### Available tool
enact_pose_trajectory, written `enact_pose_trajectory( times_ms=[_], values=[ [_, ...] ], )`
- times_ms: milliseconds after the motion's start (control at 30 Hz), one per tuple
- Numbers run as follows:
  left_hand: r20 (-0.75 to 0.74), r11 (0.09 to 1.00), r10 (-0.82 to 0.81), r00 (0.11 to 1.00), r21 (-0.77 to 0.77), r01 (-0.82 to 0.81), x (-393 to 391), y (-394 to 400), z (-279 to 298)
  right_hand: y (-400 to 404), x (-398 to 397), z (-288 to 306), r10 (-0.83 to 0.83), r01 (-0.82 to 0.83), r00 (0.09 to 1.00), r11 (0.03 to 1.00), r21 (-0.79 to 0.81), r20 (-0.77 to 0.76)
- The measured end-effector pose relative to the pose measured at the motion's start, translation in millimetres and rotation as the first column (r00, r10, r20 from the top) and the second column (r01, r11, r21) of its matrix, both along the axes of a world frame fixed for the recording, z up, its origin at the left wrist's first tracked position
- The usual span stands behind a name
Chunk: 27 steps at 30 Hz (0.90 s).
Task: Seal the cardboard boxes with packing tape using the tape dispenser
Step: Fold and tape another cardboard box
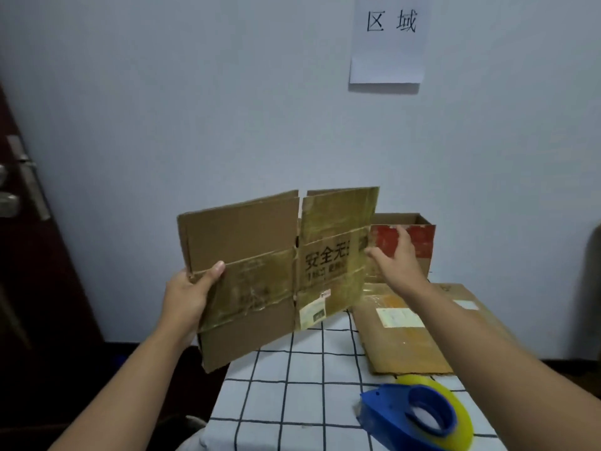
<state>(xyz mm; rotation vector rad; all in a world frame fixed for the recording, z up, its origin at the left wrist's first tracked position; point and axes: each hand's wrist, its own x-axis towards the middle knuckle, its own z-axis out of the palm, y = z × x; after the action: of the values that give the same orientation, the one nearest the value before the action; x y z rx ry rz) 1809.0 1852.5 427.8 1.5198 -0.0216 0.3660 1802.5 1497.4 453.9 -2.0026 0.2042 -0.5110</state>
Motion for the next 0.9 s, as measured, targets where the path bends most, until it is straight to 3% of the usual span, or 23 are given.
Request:
enact_pose_trajectory(
  times_ms=[133, 333, 667, 900],
  values=[
    [-0.038, 1.000, -0.002, 0.999, -0.012, 0.002, -6.1, 34.4, -8.0, 26.1, 20.8, -15.5, 0.059, -0.034, 0.992, 0.976, 0.213, -0.114],
    [-0.022, 0.999, -0.003, 1.000, -0.044, 0.002, -6.8, 58.9, -9.5, 56.2, 44.9, -24.8, 0.006, 0.015, 0.999, 0.907, 0.421, -0.049],
    [-0.006, 0.982, 0.125, 0.992, -0.144, -0.124, 14.9, 62.4, -21.0, 66.0, 57.6, -20.1, 0.096, -0.095, 0.995, 0.917, 0.388, 0.017],
    [0.011, 0.956, 0.189, 0.982, -0.231, -0.181, 21.5, 64.2, -14.6, 53.3, 69.5, -8.3, 0.000, 0.023, 0.998, 0.911, 0.412, -0.055]
  ],
)
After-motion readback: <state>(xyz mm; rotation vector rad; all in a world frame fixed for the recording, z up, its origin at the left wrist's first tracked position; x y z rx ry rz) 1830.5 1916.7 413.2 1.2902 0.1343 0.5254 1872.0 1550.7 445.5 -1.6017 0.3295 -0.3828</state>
